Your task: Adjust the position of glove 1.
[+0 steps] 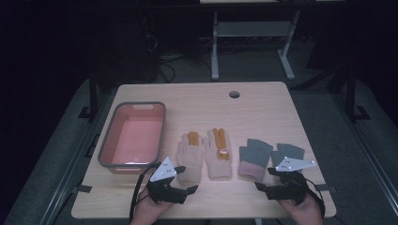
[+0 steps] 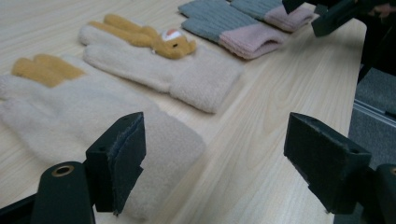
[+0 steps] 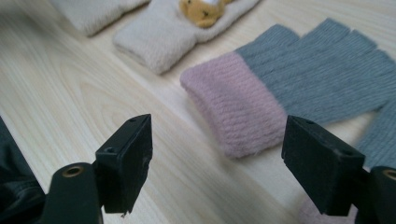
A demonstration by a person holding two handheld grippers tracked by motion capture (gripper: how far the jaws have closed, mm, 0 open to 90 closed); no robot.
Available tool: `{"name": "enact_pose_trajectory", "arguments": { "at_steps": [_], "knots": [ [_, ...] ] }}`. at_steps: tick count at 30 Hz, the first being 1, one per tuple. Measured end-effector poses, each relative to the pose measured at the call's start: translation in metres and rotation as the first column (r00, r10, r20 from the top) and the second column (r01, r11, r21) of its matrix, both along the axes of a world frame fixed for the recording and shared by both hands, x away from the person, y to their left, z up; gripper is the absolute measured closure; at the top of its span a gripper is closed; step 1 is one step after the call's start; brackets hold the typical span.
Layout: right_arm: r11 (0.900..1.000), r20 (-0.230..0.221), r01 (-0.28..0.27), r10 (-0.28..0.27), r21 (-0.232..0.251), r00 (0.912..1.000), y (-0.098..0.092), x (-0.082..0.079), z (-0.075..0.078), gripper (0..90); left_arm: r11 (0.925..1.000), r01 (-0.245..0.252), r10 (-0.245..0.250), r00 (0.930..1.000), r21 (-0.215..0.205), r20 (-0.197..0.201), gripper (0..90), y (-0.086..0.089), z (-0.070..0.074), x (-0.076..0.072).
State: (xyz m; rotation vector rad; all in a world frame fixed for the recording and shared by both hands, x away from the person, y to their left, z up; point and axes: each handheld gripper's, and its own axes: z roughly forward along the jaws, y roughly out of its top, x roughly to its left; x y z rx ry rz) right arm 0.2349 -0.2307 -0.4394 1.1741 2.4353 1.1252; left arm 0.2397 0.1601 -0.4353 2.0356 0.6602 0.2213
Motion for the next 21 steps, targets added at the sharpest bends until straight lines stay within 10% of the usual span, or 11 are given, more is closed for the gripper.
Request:
{"name": "enact_pose_trajectory", "arguments": {
  "at_steps": [5,21],
  "knots": [
    [1.0,-0.02,-0.003,0.002,-0.022,0.9998,0.003,-0.001,-0.002,24.2,0.9986,-0.029,0.027,0.9983,-0.045,-0.052,20.9,0.004,-0.004,0.006],
    [0.997,-0.053,-0.076,0.074,-0.034,0.9959,0.022,0.012,0.001,23.2,0.9992,-0.026,0.025,0.9993,-0.029,-0.028,20.8,0.004,-0.001,0.004]
  ]
}}
